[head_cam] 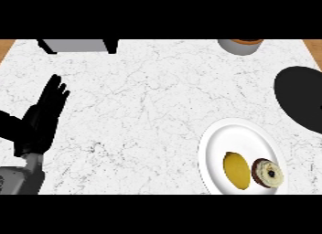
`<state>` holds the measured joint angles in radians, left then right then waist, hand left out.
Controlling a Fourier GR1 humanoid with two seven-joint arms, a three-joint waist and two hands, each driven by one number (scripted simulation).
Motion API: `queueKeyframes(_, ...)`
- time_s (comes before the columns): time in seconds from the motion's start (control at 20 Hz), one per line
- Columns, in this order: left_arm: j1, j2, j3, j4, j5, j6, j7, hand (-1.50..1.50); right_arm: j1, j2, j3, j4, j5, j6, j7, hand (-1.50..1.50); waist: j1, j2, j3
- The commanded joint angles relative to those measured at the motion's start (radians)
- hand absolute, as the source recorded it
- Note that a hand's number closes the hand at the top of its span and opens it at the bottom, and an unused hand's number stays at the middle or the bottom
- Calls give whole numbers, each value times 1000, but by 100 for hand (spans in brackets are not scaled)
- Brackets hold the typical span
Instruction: Pick the lemon from the plate and place it in the pan
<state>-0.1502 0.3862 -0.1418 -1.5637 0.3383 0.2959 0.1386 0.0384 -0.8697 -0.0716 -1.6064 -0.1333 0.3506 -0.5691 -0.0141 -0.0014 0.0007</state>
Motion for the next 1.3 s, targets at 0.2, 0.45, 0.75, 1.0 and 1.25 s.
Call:
queueKeyframes(0.2,-63,-23,4,31,-27,2,35,0,-81,-72,95,-193,200,10,173,-150,10,1,-2)
queueKeyframes(0.45,-22,2,28,-13,-4,-49,40,0,-137,-69,195,-273,339,29,331,-150,21,-1,-2)
queueKeyframes(0.75,-37,-46,-3,-2,-34,-29,28,0,-252,-92,374,-295,441,201,525,-150,35,4,-3)
queueKeyframes(1.0,-59,-19,52,20,-30,-51,44,0,-249,-95,435,-243,542,292,473,-150,21,3,-1)
queueKeyframes(1.25,-24,-47,66,40,-42,-63,28,0,-170,-74,446,-479,620,327,601,-150,4,-2,-1)
